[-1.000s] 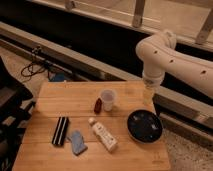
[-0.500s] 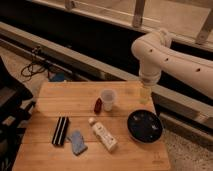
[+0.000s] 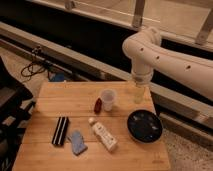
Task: Place the pepper in the ceramic cup
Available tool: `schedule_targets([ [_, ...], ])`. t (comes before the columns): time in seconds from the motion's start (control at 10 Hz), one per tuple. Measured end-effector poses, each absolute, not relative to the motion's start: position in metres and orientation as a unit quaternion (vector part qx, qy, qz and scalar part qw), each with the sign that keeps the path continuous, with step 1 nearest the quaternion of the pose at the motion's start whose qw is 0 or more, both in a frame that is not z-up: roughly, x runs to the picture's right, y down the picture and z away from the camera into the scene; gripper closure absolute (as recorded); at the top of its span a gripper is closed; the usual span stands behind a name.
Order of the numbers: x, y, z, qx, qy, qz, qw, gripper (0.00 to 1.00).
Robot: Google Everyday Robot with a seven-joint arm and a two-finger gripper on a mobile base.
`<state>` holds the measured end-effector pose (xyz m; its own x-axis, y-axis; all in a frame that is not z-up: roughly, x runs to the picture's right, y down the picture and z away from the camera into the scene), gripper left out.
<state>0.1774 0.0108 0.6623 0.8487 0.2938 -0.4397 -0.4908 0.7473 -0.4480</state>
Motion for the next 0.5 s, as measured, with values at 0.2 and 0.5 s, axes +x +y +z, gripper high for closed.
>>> schedule_targets([
  [0.2, 0.170, 0.010, 0.662, -0.283, 0.171, 0.211, 0.920, 0.20],
  [0.5, 0.145, 0.007, 0.664, -0.277, 0.139, 0.197, 0.930, 0.20],
])
